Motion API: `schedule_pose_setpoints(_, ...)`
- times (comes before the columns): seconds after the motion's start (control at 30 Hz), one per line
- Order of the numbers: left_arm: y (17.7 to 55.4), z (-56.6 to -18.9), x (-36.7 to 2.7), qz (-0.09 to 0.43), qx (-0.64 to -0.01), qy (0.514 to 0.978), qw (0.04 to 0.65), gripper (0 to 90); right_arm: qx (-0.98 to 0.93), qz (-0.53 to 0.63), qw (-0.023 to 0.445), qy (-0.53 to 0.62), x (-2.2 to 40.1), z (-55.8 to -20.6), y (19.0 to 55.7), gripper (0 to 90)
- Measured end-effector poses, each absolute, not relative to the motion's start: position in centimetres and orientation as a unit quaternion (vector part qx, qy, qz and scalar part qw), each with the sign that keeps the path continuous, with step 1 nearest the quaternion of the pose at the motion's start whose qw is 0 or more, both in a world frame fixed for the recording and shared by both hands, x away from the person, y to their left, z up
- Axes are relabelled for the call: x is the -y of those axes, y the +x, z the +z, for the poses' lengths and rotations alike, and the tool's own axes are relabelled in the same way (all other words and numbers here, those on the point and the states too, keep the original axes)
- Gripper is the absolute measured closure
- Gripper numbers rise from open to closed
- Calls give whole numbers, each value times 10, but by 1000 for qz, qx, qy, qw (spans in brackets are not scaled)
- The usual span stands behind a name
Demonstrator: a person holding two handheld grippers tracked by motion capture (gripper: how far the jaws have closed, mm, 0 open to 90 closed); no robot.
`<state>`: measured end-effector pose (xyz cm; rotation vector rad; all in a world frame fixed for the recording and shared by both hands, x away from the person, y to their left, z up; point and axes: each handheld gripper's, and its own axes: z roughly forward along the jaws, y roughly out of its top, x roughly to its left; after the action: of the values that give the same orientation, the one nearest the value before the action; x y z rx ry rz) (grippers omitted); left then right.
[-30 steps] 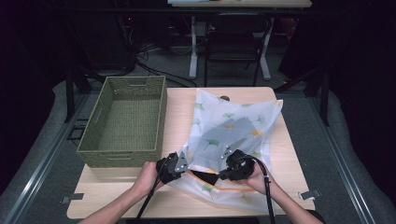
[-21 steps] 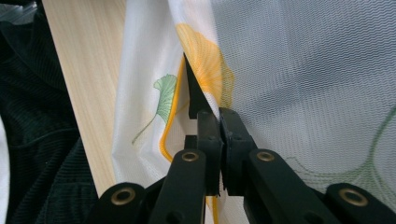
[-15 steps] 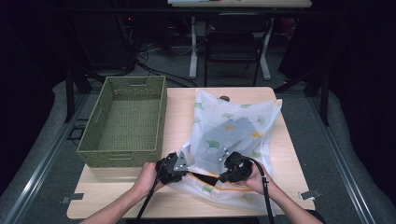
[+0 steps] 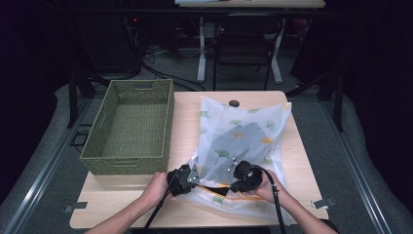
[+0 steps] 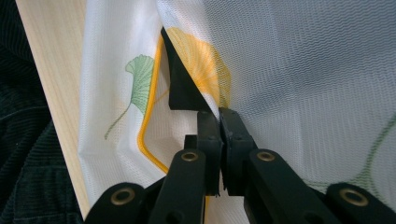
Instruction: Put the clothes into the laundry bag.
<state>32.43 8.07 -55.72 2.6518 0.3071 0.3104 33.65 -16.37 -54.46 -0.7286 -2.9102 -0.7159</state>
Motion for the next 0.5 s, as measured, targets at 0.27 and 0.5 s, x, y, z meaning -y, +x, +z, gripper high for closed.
schedule_pose_setpoints(0.27, 326, -556, -81, 94, -118, 962, 227, 718, 945, -227, 44, -230, 167, -542, 339, 721)
schedule_pose_setpoints(0.5, 326, -539, -86, 67, -141, 955, 251, 421, 935, -269, 49, -225, 175, -522, 336, 488)
